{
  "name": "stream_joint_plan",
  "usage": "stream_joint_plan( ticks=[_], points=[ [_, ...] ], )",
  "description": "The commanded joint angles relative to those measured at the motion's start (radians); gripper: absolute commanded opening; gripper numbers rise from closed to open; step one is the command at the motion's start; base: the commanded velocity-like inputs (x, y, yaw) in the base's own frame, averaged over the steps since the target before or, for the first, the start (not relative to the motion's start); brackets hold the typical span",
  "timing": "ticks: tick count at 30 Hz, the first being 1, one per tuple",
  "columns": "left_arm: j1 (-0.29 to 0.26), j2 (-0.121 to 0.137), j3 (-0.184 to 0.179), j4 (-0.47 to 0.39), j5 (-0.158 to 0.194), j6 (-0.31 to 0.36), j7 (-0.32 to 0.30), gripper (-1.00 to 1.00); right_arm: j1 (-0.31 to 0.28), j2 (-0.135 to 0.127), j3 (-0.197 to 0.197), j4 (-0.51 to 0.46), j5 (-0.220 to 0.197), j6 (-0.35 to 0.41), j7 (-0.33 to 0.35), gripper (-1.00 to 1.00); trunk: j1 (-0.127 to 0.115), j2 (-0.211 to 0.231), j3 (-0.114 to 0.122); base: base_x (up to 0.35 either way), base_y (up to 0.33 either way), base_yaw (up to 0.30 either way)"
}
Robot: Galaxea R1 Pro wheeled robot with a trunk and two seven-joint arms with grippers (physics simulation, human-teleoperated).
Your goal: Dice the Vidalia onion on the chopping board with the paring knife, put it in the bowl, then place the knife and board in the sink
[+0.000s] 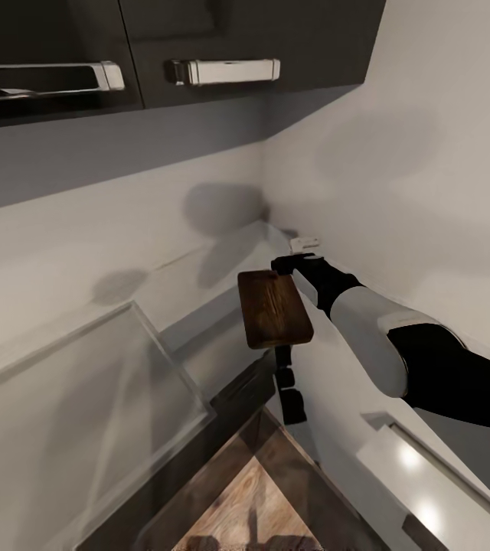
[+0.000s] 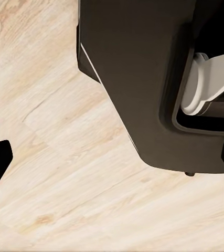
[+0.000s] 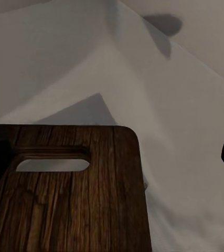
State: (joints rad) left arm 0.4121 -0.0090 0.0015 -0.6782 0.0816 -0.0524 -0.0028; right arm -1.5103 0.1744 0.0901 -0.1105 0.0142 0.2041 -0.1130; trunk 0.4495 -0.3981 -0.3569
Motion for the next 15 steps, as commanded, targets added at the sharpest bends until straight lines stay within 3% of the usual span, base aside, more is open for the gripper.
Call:
stream_joint_plan(
  ticks=[1, 15],
  points=[
    [0.001, 0.000, 0.000, -0.001, 0.009, -0.001, 0.000, 1.00, -0.001, 0.000, 0.008, -0.002, 0.001, 0.008, -0.004, 1.00, 0.001, -0.002, -0.003, 0.000, 0.000, 0.000],
    [0.001, 0.000, 0.000, -0.001, 0.009, -0.001, 0.000, 1.00, 0.000, 0.000, 0.008, -0.002, 0.001, 0.008, -0.004, 1.00, 0.001, -0.002, -0.026, 0.000, 0.000, 0.000]
  ],
)
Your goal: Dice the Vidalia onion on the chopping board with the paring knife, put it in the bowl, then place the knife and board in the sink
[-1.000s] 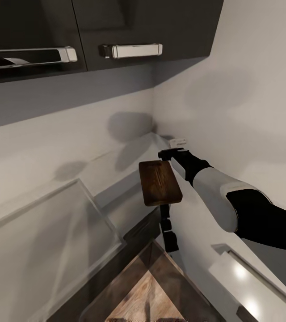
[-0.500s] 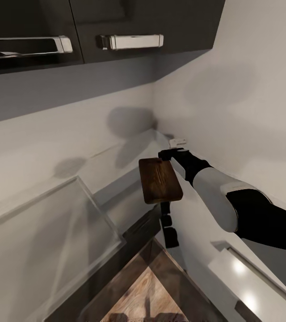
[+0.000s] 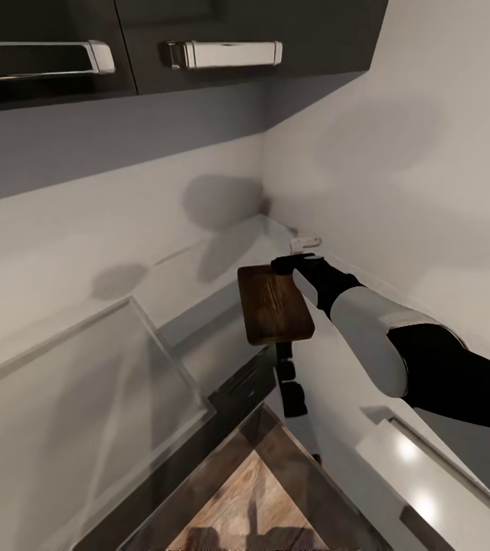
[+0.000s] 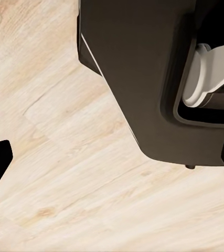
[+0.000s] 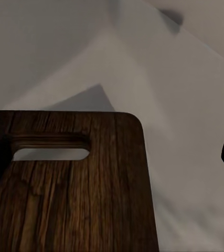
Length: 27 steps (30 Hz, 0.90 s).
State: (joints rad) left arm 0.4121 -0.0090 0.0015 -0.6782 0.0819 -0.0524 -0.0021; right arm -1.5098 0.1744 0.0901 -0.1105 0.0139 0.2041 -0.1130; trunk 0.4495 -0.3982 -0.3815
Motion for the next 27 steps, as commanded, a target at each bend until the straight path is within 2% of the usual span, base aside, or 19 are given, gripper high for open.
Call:
stream_joint_plan(
  ticks=[1, 11, 13, 17, 27],
  points=[
    [0.000, 0.000, 0.000, -0.001, 0.009, -0.001, 0.000, 1.00, -0.001, 0.000, 0.008, -0.002, 0.001, 0.008, -0.004, 1.00, 0.001, -0.002, -0.003, 0.000, 0.000, 0.000],
    [0.000, 0.000, 0.000, -0.001, 0.009, -0.001, 0.000, 1.00, 0.000, 0.000, 0.009, -0.002, 0.001, 0.007, -0.004, 1.00, 0.001, -0.002, -0.020, 0.000, 0.000, 0.000],
    [0.000, 0.000, 0.000, -0.001, 0.009, -0.001, 0.000, 1.00, 0.000, 0.000, 0.009, -0.002, 0.002, -0.014, -0.004, 1.00, 0.001, -0.002, -0.022, 0.000, 0.000, 0.000],
    [-0.001, 0.000, 0.000, -0.001, 0.009, -0.001, 0.000, 1.00, -0.001, 0.000, 0.009, -0.001, 0.003, -0.039, -0.004, 1.00, 0.001, -0.002, -0.024, 0.004, 0.000, 0.000],
    [-0.001, 0.000, 0.000, 0.000, 0.009, -0.001, -0.001, 1.00, 0.000, 0.000, 0.010, 0.000, 0.003, -0.045, -0.004, 1.00, 0.001, -0.002, -0.024, 0.047, 0.000, 0.000]
  ],
)
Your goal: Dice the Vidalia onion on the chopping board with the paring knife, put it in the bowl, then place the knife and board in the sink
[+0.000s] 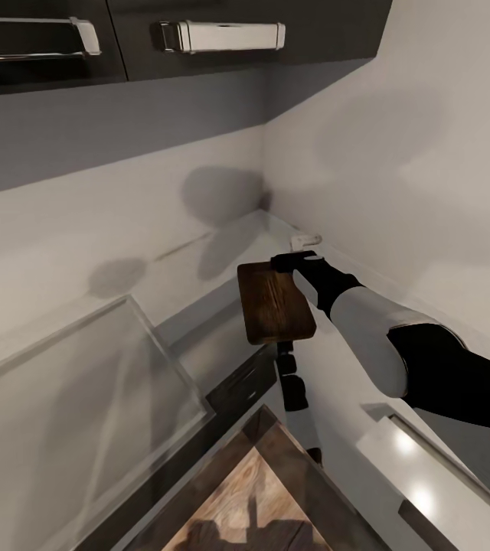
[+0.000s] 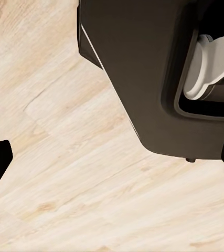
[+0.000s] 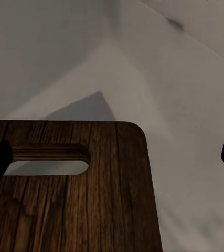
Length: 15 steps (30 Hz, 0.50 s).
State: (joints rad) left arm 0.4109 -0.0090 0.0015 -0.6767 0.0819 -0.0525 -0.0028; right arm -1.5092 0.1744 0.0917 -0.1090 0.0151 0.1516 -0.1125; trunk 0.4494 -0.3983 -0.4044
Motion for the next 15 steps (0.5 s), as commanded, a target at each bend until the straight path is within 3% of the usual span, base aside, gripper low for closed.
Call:
stream_joint_plan(
  ticks=[1, 15],
  points=[
    [0.001, 0.000, 0.000, -0.001, 0.009, -0.001, 0.000, 1.00, 0.000, 0.000, 0.008, -0.001, 0.001, 0.008, -0.004, 1.00, 0.001, -0.002, -0.001, 0.011, 0.000, 0.000],
    [0.000, 0.000, 0.000, -0.001, 0.009, -0.001, 0.000, 1.00, -0.001, 0.000, 0.008, -0.002, 0.002, 0.007, -0.004, 1.00, 0.001, -0.002, -0.014, 0.001, 0.000, 0.000]
  ],
)
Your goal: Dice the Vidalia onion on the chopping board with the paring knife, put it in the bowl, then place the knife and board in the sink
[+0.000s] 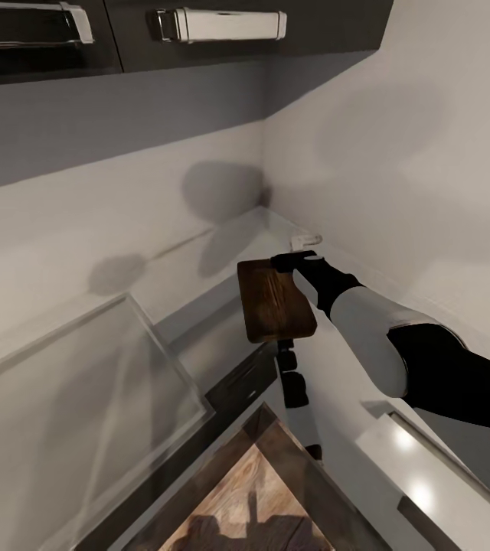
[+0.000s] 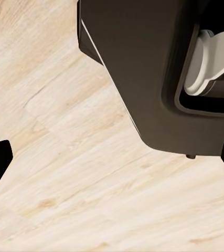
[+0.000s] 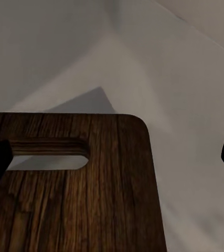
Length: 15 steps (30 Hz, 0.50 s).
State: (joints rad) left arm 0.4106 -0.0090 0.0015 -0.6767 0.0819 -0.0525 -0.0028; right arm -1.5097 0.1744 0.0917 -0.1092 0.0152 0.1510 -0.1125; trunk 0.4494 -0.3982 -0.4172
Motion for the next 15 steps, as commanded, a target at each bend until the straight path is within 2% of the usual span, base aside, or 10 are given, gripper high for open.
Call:
stream_joint_plan(
  ticks=[1, 15],
  points=[
    [0.001, 0.000, 0.000, -0.001, 0.009, -0.001, 0.000, 1.00, -0.001, 0.000, 0.008, -0.001, 0.002, 0.007, -0.004, 1.00, 0.001, -0.002, -0.002, 0.000, 0.000, 0.000],
    [0.001, 0.000, 0.000, -0.001, 0.009, -0.001, 0.000, 1.00, 0.000, 0.000, 0.008, -0.001, 0.001, 0.008, -0.004, 1.00, 0.001, -0.002, -0.003, 0.060, 0.000, 0.000]
  ],
)
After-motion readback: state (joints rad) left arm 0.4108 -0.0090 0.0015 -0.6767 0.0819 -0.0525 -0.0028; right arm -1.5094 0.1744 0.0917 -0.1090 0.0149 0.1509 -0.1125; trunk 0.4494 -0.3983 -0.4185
